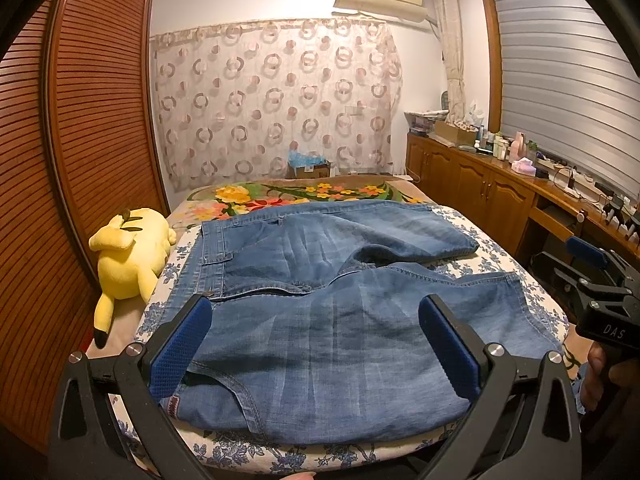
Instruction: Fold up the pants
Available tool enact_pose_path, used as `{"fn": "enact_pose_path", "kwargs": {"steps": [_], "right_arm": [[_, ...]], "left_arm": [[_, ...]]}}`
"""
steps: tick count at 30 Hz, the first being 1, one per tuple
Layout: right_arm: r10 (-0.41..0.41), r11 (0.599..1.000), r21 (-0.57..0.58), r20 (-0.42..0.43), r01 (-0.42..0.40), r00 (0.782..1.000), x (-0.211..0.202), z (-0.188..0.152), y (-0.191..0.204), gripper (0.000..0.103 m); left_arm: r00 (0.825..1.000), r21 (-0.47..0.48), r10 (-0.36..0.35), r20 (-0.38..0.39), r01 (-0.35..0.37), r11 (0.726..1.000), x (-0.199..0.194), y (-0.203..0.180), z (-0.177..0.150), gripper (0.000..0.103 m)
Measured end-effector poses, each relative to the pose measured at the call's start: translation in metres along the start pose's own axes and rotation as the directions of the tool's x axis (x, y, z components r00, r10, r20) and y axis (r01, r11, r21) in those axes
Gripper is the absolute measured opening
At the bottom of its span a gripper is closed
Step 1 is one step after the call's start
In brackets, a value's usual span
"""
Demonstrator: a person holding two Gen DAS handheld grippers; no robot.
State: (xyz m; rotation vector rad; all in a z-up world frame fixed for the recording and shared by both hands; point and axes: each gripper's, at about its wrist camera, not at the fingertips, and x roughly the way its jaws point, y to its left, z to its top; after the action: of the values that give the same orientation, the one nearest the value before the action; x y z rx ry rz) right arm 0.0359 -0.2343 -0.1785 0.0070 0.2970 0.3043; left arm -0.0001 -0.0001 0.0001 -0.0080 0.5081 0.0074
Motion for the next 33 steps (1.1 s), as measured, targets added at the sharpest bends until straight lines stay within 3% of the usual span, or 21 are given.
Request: {"fn": "enact_pose_path", "kwargs": {"steps": [33], "right_arm": [[-0.002, 1.0, 0.007, 0.006, 0.002, 1.0, -0.0015, -0.0007, -0.0019, 0.103]], "left_arm": [[1.0, 0.004, 0.003, 0.012, -0.003, 1.0, -0.0002, -0.0002, -0.0002, 0.103]]}}
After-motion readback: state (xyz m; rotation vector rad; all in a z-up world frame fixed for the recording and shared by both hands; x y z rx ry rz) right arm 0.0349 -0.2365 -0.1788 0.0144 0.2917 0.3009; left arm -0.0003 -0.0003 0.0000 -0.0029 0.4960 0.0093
